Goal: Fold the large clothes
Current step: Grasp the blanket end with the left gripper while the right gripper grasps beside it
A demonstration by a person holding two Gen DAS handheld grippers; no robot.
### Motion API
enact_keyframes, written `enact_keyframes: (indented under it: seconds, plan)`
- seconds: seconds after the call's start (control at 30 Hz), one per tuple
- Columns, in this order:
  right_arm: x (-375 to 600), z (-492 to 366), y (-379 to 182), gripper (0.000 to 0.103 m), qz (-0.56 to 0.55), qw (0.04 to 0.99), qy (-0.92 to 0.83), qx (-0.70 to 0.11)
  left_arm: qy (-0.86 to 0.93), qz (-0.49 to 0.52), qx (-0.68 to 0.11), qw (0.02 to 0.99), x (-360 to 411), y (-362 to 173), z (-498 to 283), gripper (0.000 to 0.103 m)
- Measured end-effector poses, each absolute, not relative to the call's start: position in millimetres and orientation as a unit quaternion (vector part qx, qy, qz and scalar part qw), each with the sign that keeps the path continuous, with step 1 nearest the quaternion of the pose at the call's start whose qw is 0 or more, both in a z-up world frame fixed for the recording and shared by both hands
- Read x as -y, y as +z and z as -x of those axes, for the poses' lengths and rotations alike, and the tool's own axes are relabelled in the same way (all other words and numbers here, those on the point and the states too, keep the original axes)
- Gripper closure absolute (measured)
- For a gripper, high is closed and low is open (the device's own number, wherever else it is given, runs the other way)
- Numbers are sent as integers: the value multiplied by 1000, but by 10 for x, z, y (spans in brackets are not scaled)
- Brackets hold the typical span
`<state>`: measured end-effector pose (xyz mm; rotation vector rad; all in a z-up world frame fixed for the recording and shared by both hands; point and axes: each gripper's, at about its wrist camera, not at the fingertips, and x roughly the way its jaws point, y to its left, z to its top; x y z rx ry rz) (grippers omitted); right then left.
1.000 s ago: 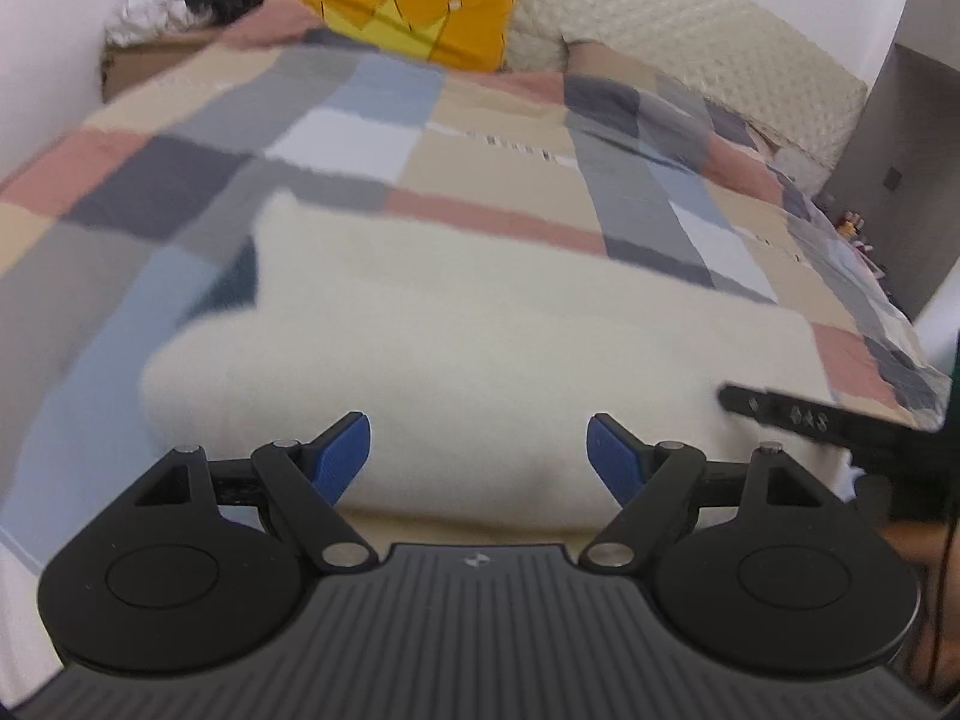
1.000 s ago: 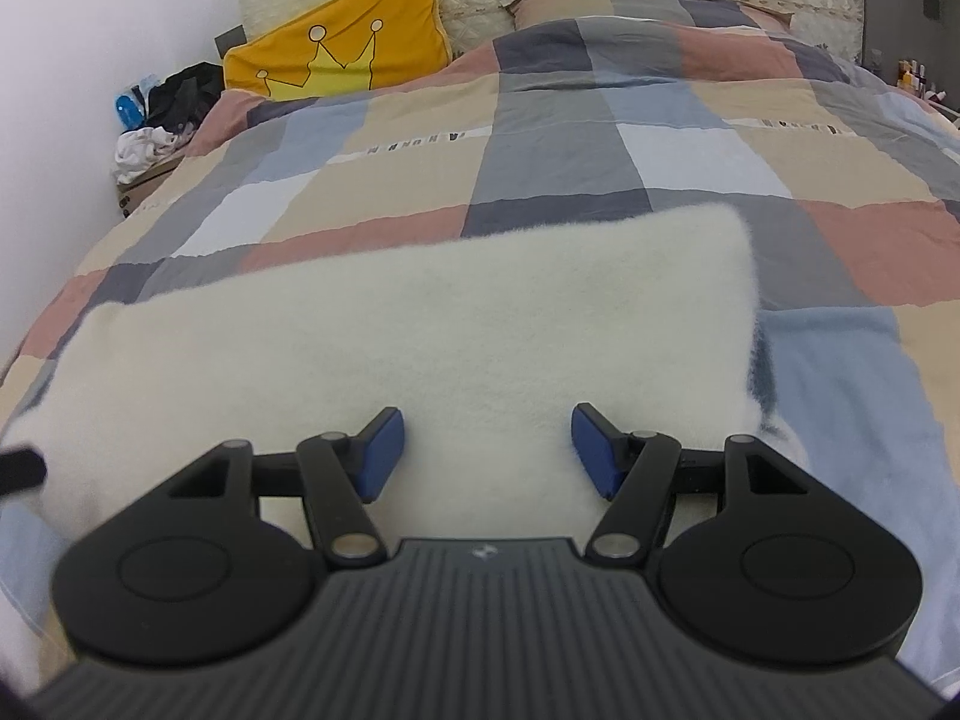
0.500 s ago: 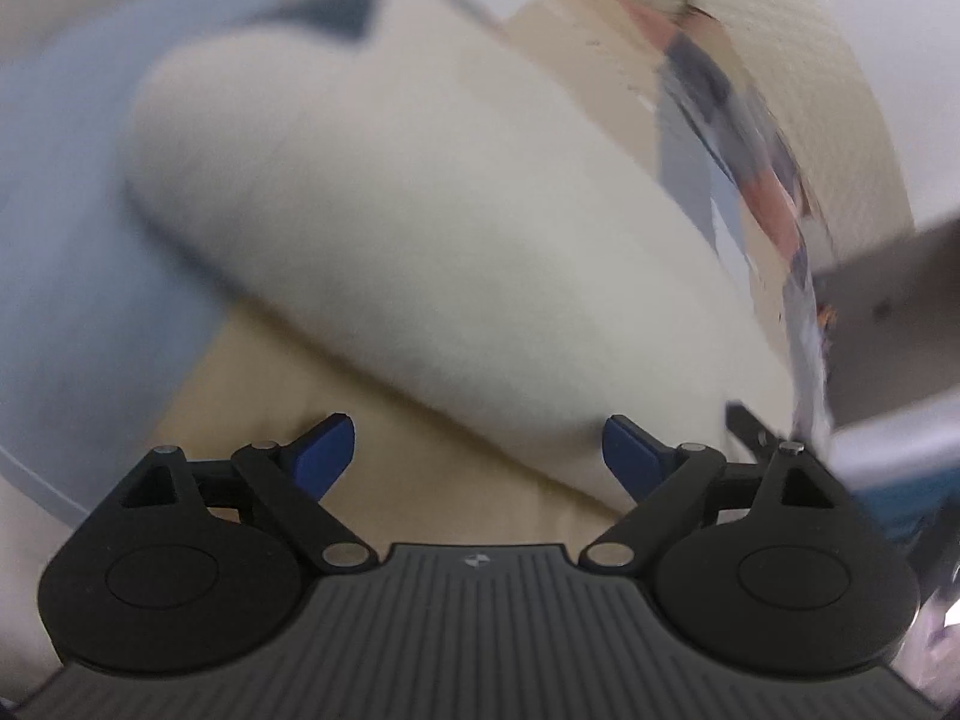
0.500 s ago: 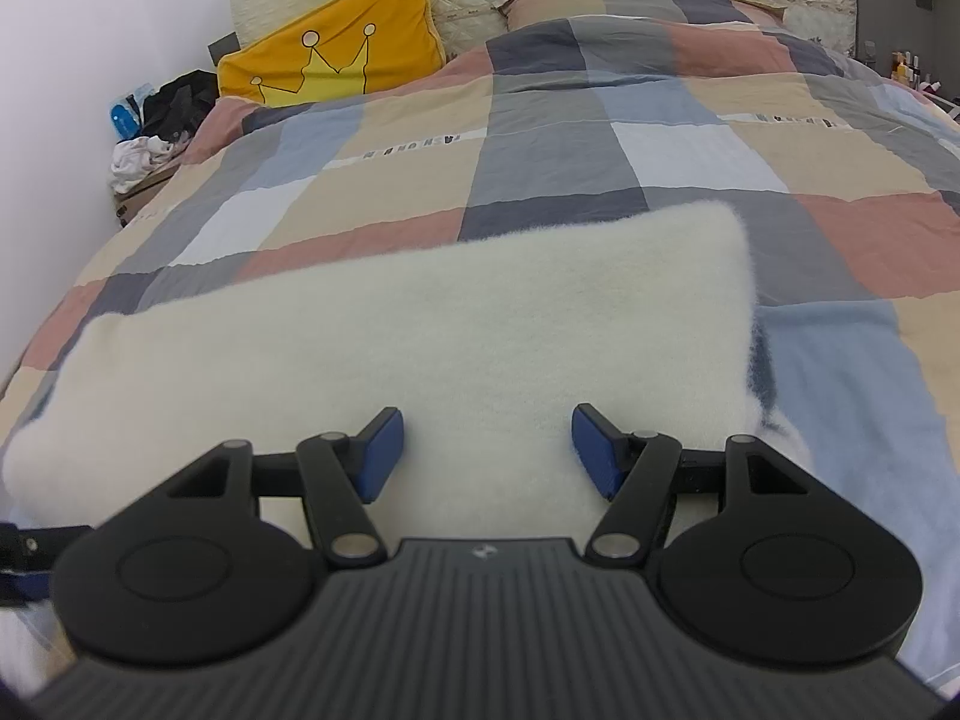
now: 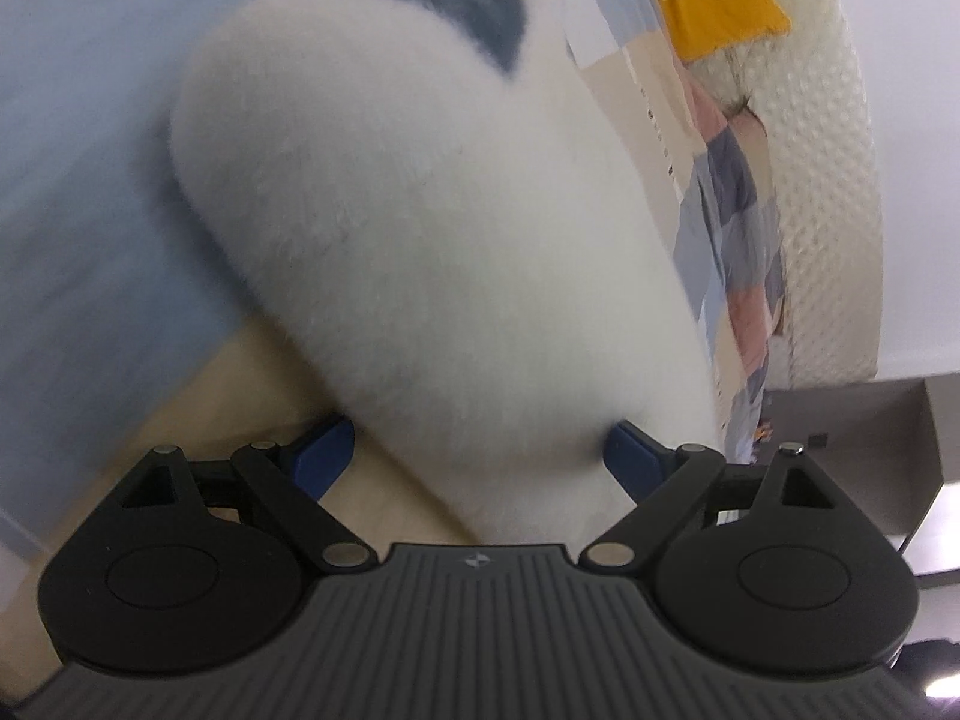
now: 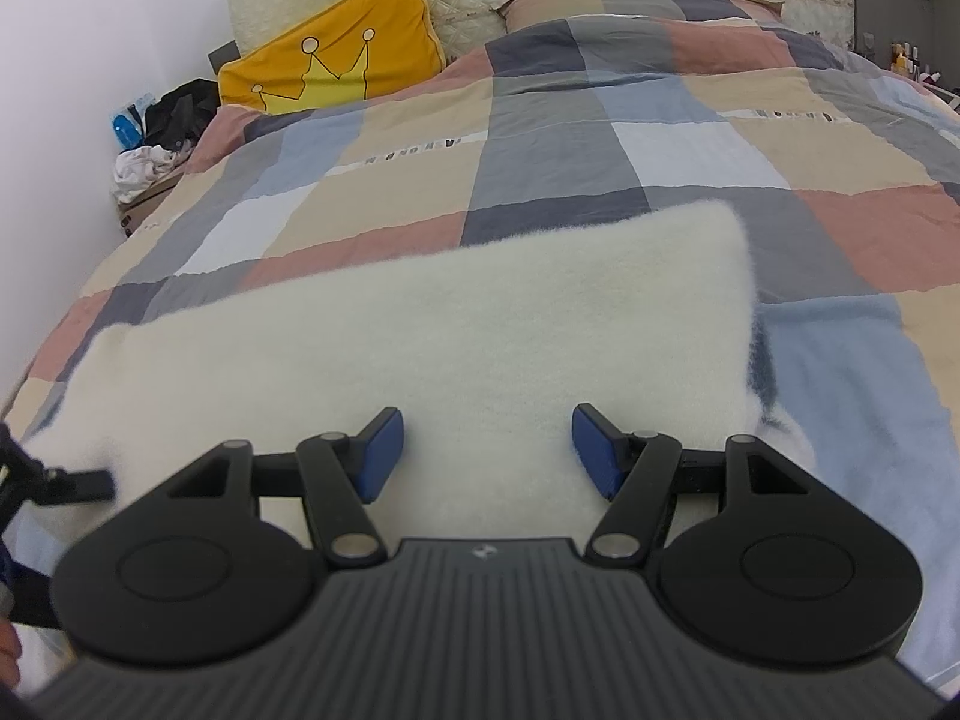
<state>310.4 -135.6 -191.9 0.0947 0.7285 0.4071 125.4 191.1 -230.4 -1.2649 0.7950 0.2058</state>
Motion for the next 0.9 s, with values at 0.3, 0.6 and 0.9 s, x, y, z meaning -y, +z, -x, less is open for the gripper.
enact_keyframes:
  seconds: [0.3, 0.6, 0.9]
  plan:
    - [1458, -2984, -1761, 36, -124, 905, 225, -338, 102, 567, -333, 746, -1919, -2256, -1282, 31]
    - [1380, -2764, -1675, 36, -242, 847, 331, -339, 110, 552, -305, 768, -1864, -2175, -1205, 44]
    - [1176, -2732, -2059, 18, -326, 753, 377, -429, 110, 567, -291, 763, -1883, -2199, -1189, 45]
